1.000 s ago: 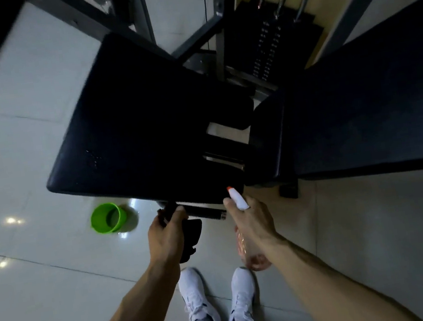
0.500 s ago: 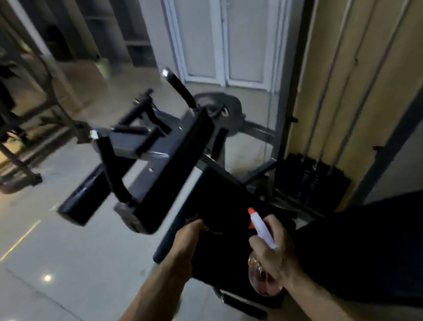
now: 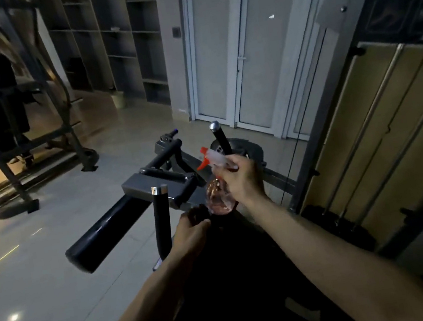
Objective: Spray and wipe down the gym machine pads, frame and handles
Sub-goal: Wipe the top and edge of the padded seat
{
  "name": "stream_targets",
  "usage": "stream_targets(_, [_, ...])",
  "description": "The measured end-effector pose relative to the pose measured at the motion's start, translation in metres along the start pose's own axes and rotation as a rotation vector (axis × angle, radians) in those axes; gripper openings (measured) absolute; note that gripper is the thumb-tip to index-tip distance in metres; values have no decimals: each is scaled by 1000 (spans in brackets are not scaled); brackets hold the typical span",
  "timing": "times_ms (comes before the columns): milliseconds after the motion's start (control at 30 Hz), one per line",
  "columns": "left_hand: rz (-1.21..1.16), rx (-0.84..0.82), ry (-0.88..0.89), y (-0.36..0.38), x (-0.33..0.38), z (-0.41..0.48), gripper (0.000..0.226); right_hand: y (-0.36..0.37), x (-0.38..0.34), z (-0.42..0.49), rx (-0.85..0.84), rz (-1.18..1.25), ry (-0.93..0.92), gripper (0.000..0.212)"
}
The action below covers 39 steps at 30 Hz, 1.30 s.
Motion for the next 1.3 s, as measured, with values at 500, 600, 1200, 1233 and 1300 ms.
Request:
stream_targets(500, [-38,-264,-129,48,-20,67,21,56,26,55,-292,91,134,68])
stream_targets(600, [-193,-245,-139,83,-20,73,11,1,88,41,-119,229,303,54])
stream_targets(1200, [459,-6,-444,225,-252,176,45,1,506,-86,-19,599,1116,33])
stream_targets(1233, [602,18,-417,220,-263,190,54,3,525,-73,-57,500,1077,34])
stream_targets(1300, [828,24,-362,218,-282,222,68,8,552,-39,-90,376,924,38])
Point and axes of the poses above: each hand's wrist, its own z-axis towards the middle knuckle, its own y-axis out of the palm, x = y × z, the point moved 10 cm from there along z, towards the middle knuckle, and after that the axes turned 2 degrees about z, right-handed, at the moved point
